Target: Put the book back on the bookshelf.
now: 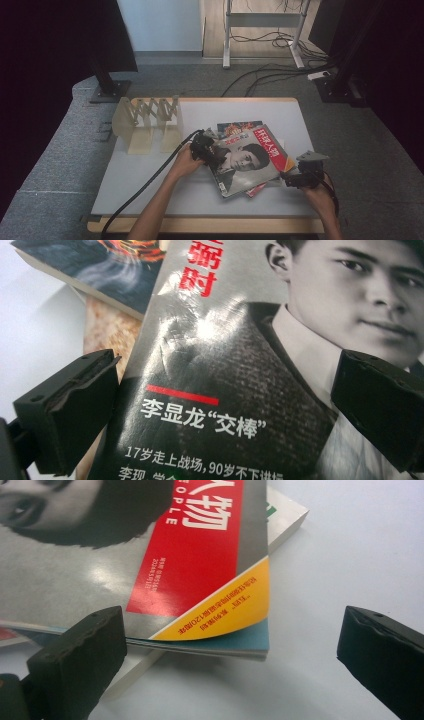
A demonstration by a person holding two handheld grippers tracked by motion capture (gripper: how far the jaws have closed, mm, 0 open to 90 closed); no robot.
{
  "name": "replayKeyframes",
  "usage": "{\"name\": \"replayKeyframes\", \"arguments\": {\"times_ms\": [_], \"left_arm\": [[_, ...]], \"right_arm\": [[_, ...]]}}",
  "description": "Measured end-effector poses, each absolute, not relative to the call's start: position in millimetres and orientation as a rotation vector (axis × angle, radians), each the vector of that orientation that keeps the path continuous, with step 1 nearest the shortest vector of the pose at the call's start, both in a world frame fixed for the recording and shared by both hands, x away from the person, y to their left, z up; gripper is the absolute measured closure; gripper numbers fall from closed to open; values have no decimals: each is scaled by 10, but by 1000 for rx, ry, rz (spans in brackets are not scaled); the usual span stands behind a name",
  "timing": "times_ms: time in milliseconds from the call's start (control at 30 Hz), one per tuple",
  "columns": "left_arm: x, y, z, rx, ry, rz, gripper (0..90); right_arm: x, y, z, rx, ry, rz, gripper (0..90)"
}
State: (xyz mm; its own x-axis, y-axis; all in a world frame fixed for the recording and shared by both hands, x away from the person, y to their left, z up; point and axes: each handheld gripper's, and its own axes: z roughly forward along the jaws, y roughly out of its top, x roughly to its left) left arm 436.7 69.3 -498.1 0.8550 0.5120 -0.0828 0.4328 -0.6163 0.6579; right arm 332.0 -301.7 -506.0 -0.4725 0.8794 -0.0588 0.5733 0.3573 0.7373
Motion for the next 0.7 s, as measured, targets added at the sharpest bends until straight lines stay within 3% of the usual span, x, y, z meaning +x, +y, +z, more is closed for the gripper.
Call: {"name": "replayKeyframes", "arguments": {"times_ms": [700], "left_arm": [[4016, 831, -5015, 2323, 689, 117, 0]], "right_arm": [[3655, -3053, -5063, 1329, 2142, 856, 4]]}}
